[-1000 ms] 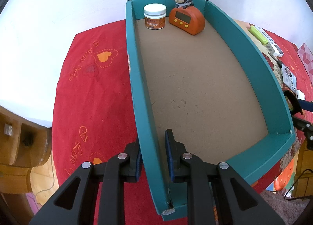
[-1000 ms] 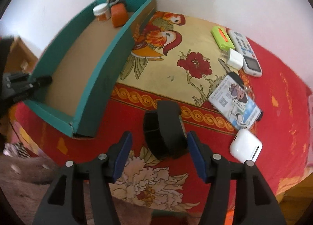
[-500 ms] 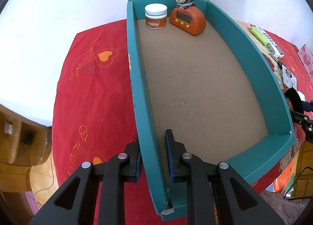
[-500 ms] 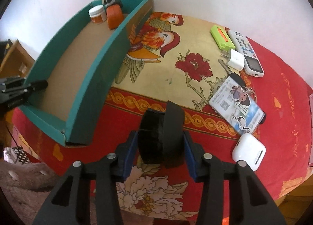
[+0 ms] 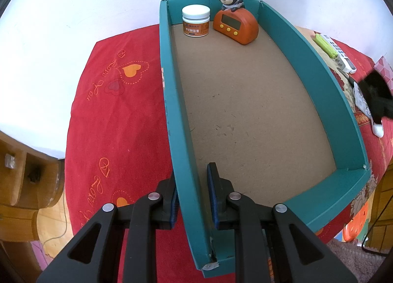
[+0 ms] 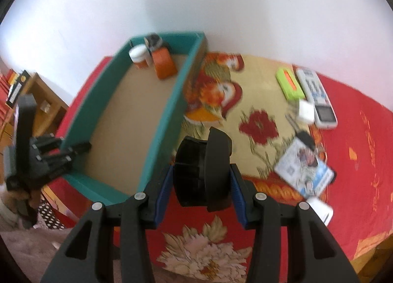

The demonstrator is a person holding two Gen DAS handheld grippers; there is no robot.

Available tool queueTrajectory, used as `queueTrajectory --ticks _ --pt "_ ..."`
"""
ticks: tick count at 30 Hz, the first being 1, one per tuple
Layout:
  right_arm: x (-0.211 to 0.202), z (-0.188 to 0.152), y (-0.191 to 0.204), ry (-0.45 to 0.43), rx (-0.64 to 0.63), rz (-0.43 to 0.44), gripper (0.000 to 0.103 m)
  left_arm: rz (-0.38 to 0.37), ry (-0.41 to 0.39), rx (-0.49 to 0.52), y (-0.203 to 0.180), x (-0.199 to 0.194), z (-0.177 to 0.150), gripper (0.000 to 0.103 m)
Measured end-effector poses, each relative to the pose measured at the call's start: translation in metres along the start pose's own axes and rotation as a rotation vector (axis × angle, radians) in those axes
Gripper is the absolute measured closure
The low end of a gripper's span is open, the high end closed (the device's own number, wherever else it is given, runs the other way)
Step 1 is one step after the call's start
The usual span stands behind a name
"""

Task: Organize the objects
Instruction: 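Close the right tool on the black glasses case, then carry the black glasses case into the teal box and open the right tool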

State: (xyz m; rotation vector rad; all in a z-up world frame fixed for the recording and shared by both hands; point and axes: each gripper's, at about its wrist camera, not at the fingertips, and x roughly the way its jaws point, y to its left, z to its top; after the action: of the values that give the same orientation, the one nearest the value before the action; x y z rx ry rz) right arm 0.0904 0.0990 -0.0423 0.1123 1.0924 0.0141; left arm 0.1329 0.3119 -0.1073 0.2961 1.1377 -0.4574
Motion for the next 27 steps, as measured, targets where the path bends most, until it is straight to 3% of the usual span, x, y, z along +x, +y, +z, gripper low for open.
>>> queueTrajectory --ticks 9,18,27 --pt "0.009 0.058 0.035 -0.045 -0.028 0.084 0.059 0.001 0.0 0.0 0.0 0.0 0.0 0.083" --pt "0.073 0.105 0.083 0.05 -0.064 0.208 0.059 0.0 0.0 -0.002 -0.001 0.0 0.0 0.083" --pt "0.127 0.135 0.114 0.087 -0.066 0.205 0.059 0.001 0.0 -0.002 -0.001 -0.001 0.0 0.083"
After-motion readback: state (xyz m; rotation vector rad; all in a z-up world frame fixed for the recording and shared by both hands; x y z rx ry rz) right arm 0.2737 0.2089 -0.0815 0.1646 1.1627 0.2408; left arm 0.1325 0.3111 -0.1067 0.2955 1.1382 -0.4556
